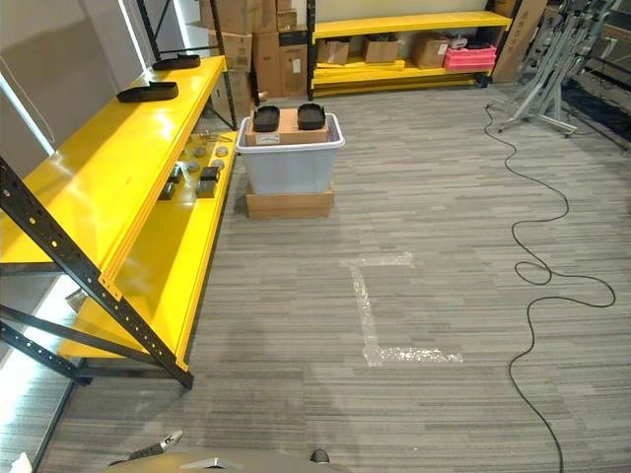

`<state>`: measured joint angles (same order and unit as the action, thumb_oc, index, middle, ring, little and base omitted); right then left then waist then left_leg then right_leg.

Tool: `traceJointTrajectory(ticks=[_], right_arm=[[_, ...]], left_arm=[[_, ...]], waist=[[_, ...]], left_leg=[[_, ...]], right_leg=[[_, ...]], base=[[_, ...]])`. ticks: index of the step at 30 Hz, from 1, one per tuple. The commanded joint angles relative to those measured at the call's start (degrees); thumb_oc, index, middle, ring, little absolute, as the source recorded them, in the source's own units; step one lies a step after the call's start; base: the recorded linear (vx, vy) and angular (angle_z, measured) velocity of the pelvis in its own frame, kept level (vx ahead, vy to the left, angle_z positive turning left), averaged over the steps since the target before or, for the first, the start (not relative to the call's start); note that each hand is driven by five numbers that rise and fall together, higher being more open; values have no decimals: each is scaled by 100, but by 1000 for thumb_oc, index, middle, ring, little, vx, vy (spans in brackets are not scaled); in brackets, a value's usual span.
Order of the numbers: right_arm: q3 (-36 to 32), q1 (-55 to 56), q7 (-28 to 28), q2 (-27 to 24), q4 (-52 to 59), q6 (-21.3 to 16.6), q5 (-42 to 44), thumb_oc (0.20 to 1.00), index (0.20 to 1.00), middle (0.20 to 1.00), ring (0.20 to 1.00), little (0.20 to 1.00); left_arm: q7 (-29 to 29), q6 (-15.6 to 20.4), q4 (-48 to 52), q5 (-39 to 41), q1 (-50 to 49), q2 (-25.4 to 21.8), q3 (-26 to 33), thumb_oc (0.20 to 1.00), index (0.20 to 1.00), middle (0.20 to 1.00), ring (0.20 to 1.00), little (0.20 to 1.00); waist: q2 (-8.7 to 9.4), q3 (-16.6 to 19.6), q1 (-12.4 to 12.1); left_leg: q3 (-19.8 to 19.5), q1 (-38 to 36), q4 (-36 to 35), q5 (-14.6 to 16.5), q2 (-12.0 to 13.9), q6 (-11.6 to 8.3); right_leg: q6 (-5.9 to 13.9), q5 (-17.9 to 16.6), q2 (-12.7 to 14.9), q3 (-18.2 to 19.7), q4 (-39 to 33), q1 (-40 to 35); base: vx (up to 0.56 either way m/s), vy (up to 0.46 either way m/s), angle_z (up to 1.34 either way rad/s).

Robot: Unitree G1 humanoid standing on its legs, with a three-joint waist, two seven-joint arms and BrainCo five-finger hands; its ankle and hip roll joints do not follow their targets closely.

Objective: Move parts from the plastic box to the shelf.

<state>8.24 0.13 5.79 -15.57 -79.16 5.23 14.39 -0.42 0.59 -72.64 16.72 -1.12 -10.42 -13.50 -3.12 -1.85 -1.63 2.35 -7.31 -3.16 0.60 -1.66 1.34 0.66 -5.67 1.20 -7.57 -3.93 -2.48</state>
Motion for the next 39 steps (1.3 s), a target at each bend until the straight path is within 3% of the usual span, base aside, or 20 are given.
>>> traceJointTrajectory(ticks=[1,5,10,14,17,20,24,29,30,33,34,35,36,39], right_arm=[[-68,-224,122,37,-151,-17,511,1000,1000,1000,1000,1000],[-240,-165,33,8,265,22,887,1000,1000,1000,1000,1000],[-291,-216,-176,-43,653,-108,1293,1000,1000,1000,1000,1000],[-243,-211,-296,2,764,-235,1202,1000,1000,1000,1000,1000],[-287,-133,-399,53,744,-279,1178,1000,1000,1000,1000,1000],[-387,-56,-504,93,672,-317,1123,1000,1000,1000,1000,1000],[-528,80,-537,159,569,-368,1016,1000,1000,1000,1000,1000],[-447,12,-401,96,315,-380,636,1000,1000,1000,1000,1000],[-370,-29,-368,70,260,-319,558,1000,1000,1000,1000,1000],[-218,-90,-332,-38,161,-227,331,1000,1000,1000,1000,1000],[-160,-93,-268,-116,148,-172,284,1000,1000,1000,1000,1000],[-147,-80,-218,-185,168,-119,293,1000,1000,1000,1000,1000],[-161,-62,-169,-246,195,-77,327,1000,1000,1000,1000,1000],[-212,-50,-114,-328,196,-27,336,1000,1000,1000,1000,1000]], left_arm=[[-43,142,-188,40,354,-90,208,1000,1000,1000,1000,1000],[-106,94,-124,99,425,-232,184,1000,1000,1000,1000,1000],[-160,23,-72,256,482,-293,117,1000,1000,1000,1000,1000],[-194,-10,-124,314,441,-334,239,1000,1000,1000,1000,1000],[-286,82,-253,148,357,-348,273,1000,1000,1000,1000,1000],[-314,168,-327,29,320,-322,249,1000,1000,1000,1000,1000],[-394,346,-339,-83,203,-302,269,1000,1000,1000,1000,1000],[-349,335,-356,152,142,-269,403,1000,1000,1000,1000,1000],[-304,362,-374,112,130,-272,476,1000,1000,1000,1000,1000],[-256,495,-412,276,122,-282,640,1000,1000,1000,1000,1000],[-234,517,-391,406,170,-269,735,1000,1000,1000,1000,1000],[-208,503,-338,500,222,-249,785,1000,1000,1000,1000,1000],[-208,472,-275,573,294,-247,820,1000,1000,1000,1000,1000],[-241,418,-188,686,453,-252,845,1000,1000,1000,1000,1000]], waist=[[247,-94,-14],[281,-380,94],[208,-743,148],[365,-858,210],[546,-864,273],[584,-861,314],[700,-808,302],[632,-604,365],[623,-529,385],[598,-421,466],[641,-441,468],[652,-498,466],[688,-578,447],[706,-722,409]], left_leg=[[-36,389,16,88,-160,35],[65,553,231,147,-250,281],[260,699,516,246,-263,439],[256,650,704,474,-416,380],[47,480,850,781,-572,323],[-47,348,1012,965,-547,274],[-98,296,1470,1302,-484,231],[-152,-75,1374,1413,-141,55],[-145,-197,1396,1396,11,-28],[-36,-95,2072,727,487,-293],[24,337,3090,189,693,-386],[-5,851,4090,-65,838,-433],[-60,1445,4804,-218,847,-425],[-53,2260,5199,-218,685,-316]], right_leg=[[694,296,664,224,439,17],[770,267,758,296,1428,572],[829,-281,882,129,2891,1596],[953,-669,976,7,2058,1751],[1068,-912,1050,132,646,1648],[1118,-989,1129,122,-26,1621],[1143,-953,1349,76,-107,1575],[1009,-640,1095,235,172,1308],[890,-552,957,301,331,1258],[561,-335,583,346,525,1192],[343,-202,438,351,528,1070],[179,-140,332,332,520,972],[62,-98,288,330,521,881],[-12,-11,217,344,502,694]], base=[[-12,113,-21],[-32,104,-15],[-27,98,-26],[137,-45,-23],[369,-167,-4],[413,-175,14],[493,-242,28],[490,-261,49],[506,-294,3],[401,-274,-11],[359,-347,4],[295,-350,-4],[160,-236,-12],[133,-89,11]])
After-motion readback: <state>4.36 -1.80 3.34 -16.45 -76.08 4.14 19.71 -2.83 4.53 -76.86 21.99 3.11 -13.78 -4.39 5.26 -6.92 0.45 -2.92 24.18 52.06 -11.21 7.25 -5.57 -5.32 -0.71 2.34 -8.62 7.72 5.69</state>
